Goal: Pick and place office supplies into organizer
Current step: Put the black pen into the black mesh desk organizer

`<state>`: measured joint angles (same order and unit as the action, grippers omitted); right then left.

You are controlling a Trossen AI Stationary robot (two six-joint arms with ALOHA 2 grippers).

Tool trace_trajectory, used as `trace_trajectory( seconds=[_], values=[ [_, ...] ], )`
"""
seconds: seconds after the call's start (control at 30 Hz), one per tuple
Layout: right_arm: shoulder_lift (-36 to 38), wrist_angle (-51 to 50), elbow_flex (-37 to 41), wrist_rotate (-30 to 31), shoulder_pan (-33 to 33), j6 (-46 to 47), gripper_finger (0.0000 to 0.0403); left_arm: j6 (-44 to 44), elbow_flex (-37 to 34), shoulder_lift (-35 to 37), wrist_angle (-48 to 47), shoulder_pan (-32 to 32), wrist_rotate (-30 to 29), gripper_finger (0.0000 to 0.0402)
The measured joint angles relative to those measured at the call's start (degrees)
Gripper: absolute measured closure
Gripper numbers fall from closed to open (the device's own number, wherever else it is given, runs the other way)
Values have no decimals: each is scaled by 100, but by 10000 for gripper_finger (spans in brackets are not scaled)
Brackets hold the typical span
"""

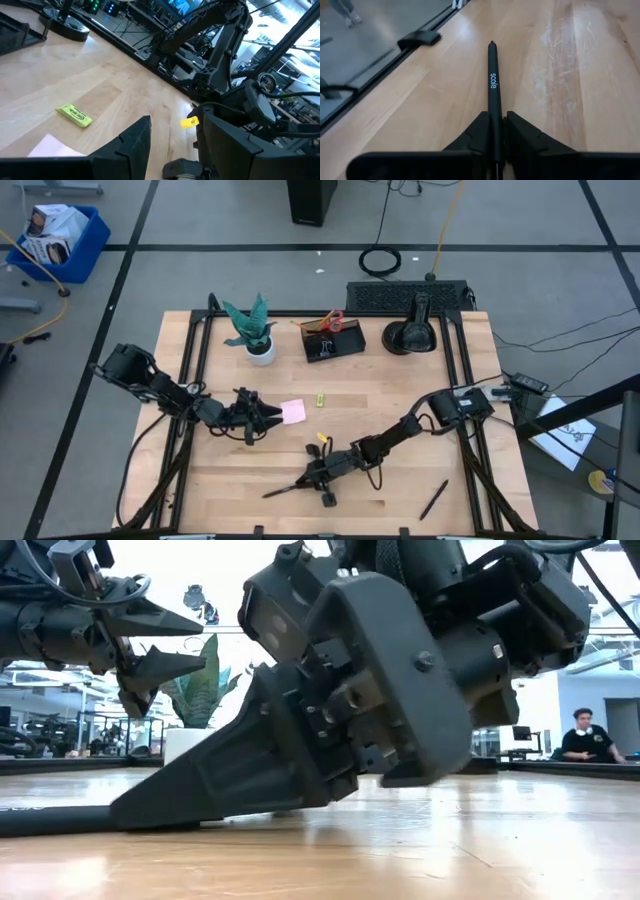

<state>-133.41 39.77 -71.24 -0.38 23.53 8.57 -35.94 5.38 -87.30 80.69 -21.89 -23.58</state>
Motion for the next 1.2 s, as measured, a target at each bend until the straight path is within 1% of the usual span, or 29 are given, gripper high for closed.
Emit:
trace_trajectory(
  seconds=[0.1,0.17,0.23,0.3,0.37,0.43,0.63,0.77,0.9,1.0,1.2],
  values=[
    [174,-179,15,-6,0,-210,356,-363,3,-1,2,0,7,215],
    [326,-383,17,-14,-15,-367,359,-824,4,0,4,0,141,215],
    [482,-672,26,-4,-24,-535,362,-1097,6,-1,1,0,336,215],
    [637,-958,26,78,-26,-774,363,-1158,6,1,2,0,570,215],
    [784,-1234,26,322,-24,-975,361,-1190,8,1,-3,-2,696,215],
    [909,-1484,26,480,-26,-1190,360,-1207,8,1,-3,0,698,215],
    [1212,-1734,26,611,-28,-1719,360,-1271,107,0,-153,0,705,215],
    [1466,-2038,25,643,-32,-2106,358,-1630,390,0,-737,-4,932,215],
    [1708,-2192,20,662,-61,-2381,359,-2219,867,-1,-1709,-40,1558,215],
    [1838,-2327,15,666,-137,-2466,360,-2336,1222,-1,-2206,-150,1902,215],
    [1970,-2703,15,674,-329,-2491,359,-2475,1635,1,-2710,-380,2043,215]
  ],
)
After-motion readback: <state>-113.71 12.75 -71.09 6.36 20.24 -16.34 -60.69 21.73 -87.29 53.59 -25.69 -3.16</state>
